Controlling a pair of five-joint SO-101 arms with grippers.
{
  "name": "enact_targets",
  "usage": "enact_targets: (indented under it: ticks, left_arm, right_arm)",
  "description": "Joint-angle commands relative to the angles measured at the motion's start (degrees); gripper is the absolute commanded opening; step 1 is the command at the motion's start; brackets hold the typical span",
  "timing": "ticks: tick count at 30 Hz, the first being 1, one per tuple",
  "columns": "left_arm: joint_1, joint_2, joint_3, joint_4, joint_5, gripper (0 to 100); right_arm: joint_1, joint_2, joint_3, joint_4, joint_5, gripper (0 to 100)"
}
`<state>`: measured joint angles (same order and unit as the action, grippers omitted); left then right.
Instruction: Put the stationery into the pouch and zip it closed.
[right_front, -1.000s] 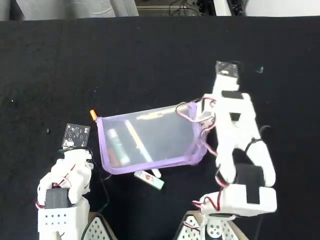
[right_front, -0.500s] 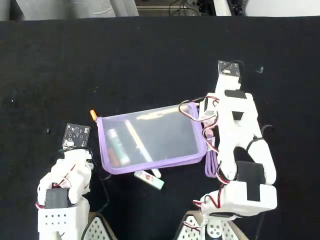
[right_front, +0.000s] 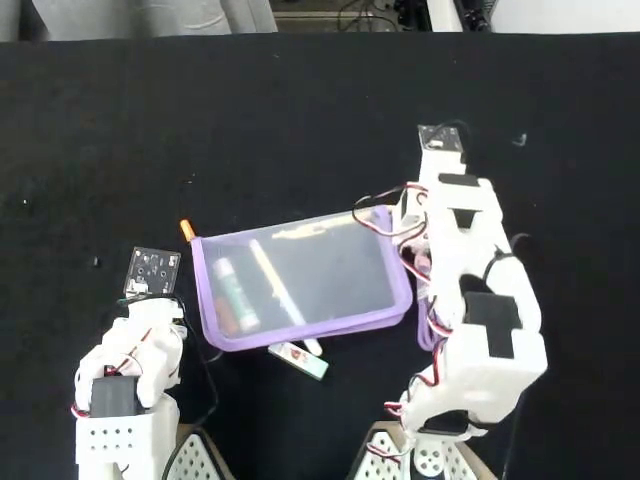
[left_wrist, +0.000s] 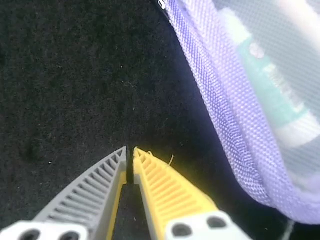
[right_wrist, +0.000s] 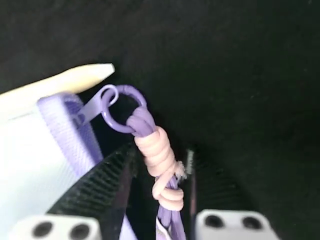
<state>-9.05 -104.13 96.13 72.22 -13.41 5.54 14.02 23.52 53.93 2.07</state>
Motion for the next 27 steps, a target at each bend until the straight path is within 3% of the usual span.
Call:
enact_targets:
  ticks: [1,8,18,27]
  left_arm:
    - [-0.4,-0.1,1.3,-0.7,-0.7,3]
    - [-0.4,-0.1,1.3,-0.7,-0.7,3]
    - [-0.4,-0.1,1.3,-0.7,-0.7,3]
    - [-0.4,-0.1,1.3,-0.7,-0.7,3]
  right_arm:
    - [-0.3,0.4,-2.9,0.3,1.3,3.6]
    - [-0.3,-5.1,-3.3,5.1,3.9,1.1]
    - [-1.1,-25.5,-4.5,7.0,4.0,1.1]
    - [-6.6,-33.8,-22.2,20.4,4.0,1.1]
